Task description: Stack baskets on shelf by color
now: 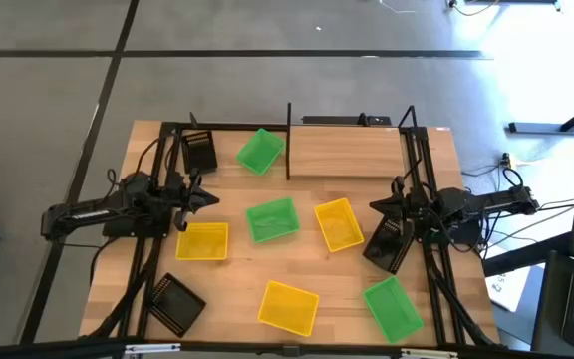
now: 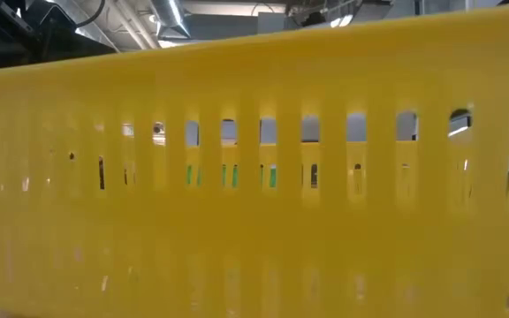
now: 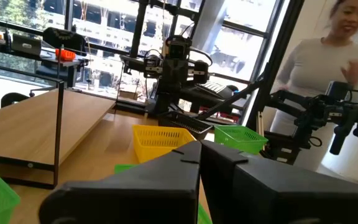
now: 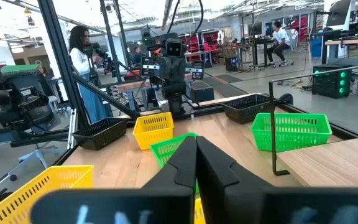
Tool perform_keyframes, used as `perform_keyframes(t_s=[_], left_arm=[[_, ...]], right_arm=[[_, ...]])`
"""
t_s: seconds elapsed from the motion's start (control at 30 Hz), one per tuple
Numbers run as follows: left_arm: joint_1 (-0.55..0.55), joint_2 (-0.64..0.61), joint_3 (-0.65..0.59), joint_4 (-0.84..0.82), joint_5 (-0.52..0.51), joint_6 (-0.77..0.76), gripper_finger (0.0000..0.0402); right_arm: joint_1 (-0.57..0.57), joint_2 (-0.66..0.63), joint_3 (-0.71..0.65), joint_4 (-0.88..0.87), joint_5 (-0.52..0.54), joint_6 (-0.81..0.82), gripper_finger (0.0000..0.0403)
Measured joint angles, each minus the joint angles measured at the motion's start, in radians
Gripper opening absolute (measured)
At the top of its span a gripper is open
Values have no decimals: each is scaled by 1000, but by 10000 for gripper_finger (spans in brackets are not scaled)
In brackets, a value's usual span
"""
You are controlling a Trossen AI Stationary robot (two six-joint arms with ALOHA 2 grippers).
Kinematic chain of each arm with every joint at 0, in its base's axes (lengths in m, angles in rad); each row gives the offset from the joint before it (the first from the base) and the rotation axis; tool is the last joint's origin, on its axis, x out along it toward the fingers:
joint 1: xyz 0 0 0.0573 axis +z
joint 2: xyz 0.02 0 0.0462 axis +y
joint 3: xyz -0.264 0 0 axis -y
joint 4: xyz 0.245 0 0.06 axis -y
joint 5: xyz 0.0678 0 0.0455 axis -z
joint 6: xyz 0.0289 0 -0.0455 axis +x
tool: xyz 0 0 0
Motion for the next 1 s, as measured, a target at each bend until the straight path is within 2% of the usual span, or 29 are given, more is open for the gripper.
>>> perform_keyframes(t_s=[1.0], left_arm=[[0,0,0,0,0,0,0]], right_arm=[[0,0,0,0,-14,6,6]])
